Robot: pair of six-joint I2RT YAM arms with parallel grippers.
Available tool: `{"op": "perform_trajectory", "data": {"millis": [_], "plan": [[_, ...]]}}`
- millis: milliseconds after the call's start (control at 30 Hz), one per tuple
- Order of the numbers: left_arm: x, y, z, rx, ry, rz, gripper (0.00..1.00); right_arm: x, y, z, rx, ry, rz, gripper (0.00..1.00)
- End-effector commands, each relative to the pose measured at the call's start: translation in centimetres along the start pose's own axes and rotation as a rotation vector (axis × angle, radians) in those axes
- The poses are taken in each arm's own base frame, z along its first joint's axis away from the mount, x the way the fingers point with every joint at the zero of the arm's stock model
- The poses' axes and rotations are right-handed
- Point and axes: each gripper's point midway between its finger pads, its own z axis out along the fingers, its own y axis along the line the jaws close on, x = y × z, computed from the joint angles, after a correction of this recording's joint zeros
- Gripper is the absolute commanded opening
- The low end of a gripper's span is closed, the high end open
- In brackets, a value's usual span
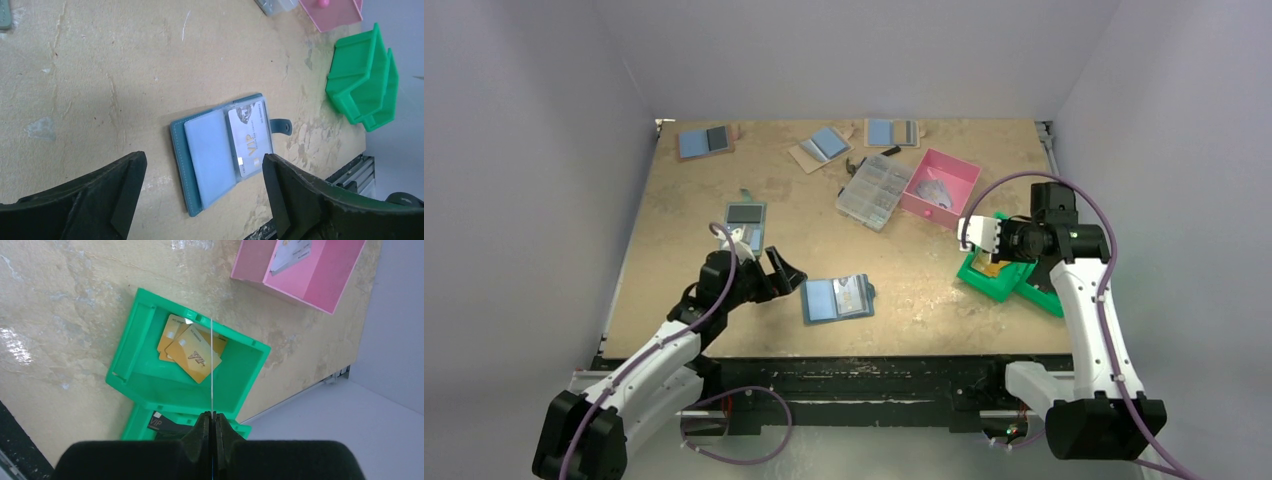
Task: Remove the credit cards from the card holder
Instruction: Place the credit card in the storage box.
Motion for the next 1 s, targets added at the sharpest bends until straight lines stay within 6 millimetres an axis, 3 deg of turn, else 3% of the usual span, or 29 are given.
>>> {"op": "perform_trajectory", "data": {"millis": [0, 367, 567, 800, 967], "plan": [[-1.1, -0.5, -0.4, -0.019, -0.009, 0.005, 0.95, -0.2, -1.4, -0.1, 0.065, -0.012, -0.118, 0.00], [-1.6, -0.4, -0.6, -0.035, -0.033, 0.007, 0.99, 2.9, -2.2, 2.6, 0.066, 0.138, -0.317, 0.00], [-1.7, -0.3, -0.5, -0.037, -0.034, 0.014, 0.99, 4.2, -0.9, 3.8, 0.002, 0.190, -0.416, 0.00], [-1.6, -0.5, -0.6, -0.028, -0.031, 0.014, 0.99, 5.4, 0.8, 6.8, -0.043, 0.213, -0.522, 0.00], [-1.6, -0.5, -0.7, -0.025, -0.036, 0.010, 0.99, 5.9, -0.1, 8.2, -0.006, 0.238, -0.578, 0.00]]}}
